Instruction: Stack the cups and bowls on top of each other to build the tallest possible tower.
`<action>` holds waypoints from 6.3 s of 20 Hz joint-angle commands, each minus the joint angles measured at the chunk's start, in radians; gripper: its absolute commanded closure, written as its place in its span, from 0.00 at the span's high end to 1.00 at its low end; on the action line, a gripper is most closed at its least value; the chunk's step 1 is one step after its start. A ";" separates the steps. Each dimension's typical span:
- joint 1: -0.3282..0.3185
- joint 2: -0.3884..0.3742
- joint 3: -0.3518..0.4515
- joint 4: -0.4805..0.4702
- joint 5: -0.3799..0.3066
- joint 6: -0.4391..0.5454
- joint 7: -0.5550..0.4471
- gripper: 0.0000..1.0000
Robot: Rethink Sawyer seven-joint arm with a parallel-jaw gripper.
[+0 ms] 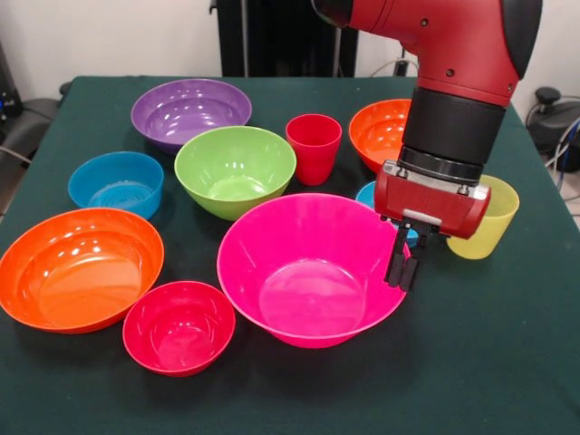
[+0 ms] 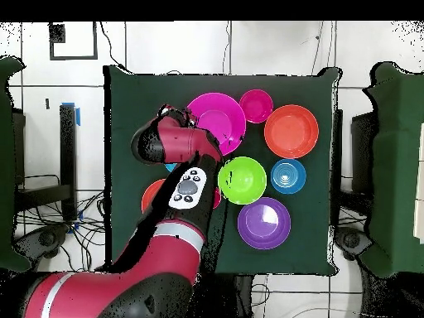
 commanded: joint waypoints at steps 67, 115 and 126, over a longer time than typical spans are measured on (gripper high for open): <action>0.017 0.113 0.091 -0.095 -0.092 0.134 -0.023 1.00; -0.012 0.094 0.131 -0.092 -0.126 0.205 -0.070 0.00; -0.014 0.079 0.130 -0.084 -0.131 0.216 -0.077 0.00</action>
